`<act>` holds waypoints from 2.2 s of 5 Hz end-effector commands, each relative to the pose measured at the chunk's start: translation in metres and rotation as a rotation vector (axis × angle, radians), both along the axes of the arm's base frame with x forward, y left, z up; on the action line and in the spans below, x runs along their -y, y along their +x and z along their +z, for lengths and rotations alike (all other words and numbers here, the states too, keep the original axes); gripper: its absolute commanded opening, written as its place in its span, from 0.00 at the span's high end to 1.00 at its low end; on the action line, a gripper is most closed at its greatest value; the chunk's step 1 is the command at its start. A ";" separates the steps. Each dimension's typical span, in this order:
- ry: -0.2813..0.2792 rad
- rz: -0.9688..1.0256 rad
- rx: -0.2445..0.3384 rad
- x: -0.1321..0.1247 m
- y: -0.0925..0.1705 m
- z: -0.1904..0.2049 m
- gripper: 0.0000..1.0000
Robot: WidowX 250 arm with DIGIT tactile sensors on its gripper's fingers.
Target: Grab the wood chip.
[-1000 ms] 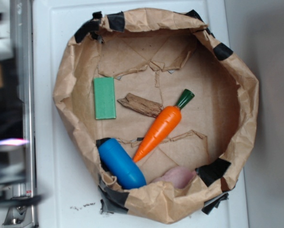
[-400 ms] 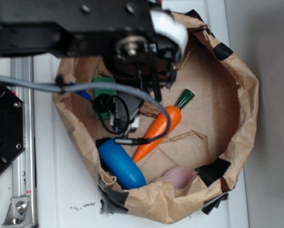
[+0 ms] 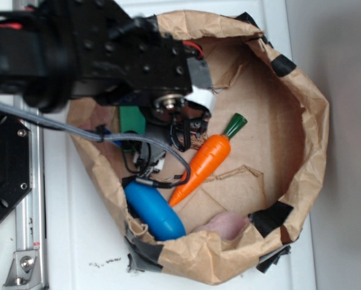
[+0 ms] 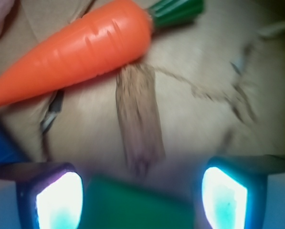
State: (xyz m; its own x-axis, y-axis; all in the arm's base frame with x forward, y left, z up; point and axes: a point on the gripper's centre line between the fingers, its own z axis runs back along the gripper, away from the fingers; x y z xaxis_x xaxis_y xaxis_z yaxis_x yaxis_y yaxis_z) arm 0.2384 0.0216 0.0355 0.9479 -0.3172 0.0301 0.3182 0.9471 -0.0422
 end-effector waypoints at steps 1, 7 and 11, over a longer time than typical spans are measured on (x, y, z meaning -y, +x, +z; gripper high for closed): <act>0.000 -0.026 0.037 0.007 0.033 -0.004 0.00; 0.043 0.005 0.056 0.013 0.037 -0.003 1.00; -0.156 0.389 0.102 -0.013 0.013 0.154 1.00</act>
State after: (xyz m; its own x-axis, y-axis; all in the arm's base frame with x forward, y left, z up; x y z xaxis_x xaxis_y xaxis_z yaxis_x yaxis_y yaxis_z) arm 0.2482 0.0336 0.1700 0.9945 0.0699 0.0780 -0.0536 0.9795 -0.1943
